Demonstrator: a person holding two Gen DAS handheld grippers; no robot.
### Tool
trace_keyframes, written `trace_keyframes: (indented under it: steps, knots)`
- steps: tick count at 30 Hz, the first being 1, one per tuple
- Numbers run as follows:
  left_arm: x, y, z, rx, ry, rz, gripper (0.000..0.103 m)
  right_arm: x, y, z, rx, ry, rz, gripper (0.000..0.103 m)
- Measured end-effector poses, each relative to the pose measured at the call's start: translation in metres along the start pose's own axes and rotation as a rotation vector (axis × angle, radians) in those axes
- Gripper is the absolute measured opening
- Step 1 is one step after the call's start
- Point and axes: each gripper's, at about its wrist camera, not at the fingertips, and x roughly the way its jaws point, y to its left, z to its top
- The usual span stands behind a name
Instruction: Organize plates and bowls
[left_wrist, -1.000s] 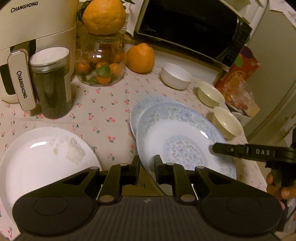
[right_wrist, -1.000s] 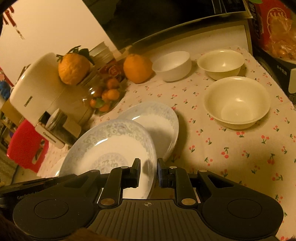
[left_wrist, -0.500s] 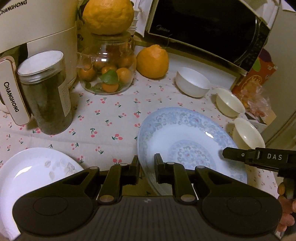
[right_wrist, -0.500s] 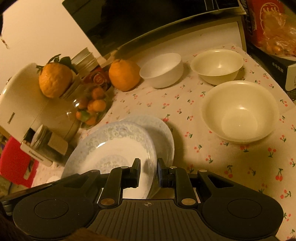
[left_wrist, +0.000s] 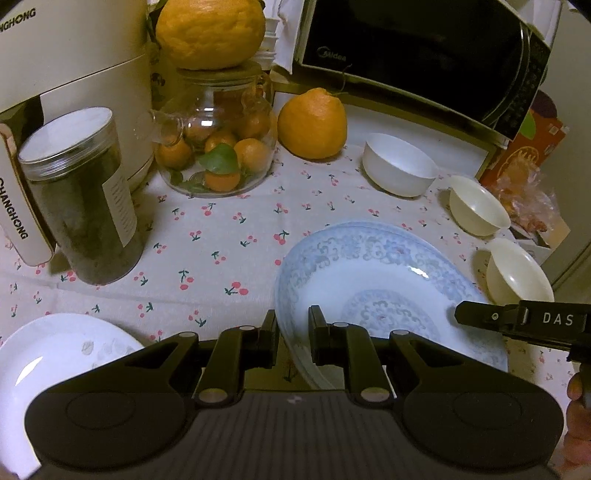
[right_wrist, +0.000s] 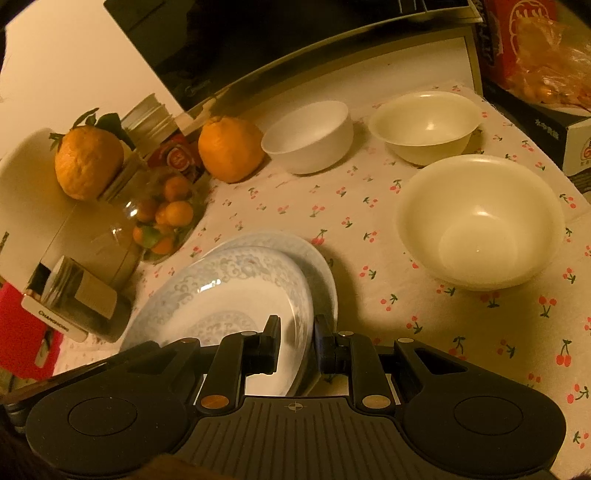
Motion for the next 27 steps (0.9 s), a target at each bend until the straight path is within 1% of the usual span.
trace_keyframes:
  steps: [6,14,17,23,27]
  knots:
    - [0.005,-0.002,-0.002,0.022,-0.011,0.015,0.016,0.0,-0.001,0.002,-0.001,-0.027,-0.005,0.018]
    - [0.008,-0.01,-0.008,0.108,-0.027,0.057,0.016,-0.003,0.001,0.003,-0.045,-0.063,-0.026,0.017]
    - [0.008,-0.011,-0.009,0.124,-0.028,0.064,0.017,-0.004,0.002,0.003,-0.061,-0.07,-0.032,0.017]
    - [0.009,-0.015,-0.01,0.133,-0.016,0.083,0.017,-0.005,0.015,-0.001,-0.183,-0.087,-0.093,0.017]
    - [0.009,-0.014,-0.009,0.13,-0.008,0.076,0.017,-0.004,0.021,-0.004,-0.249,-0.091,-0.133,0.017]
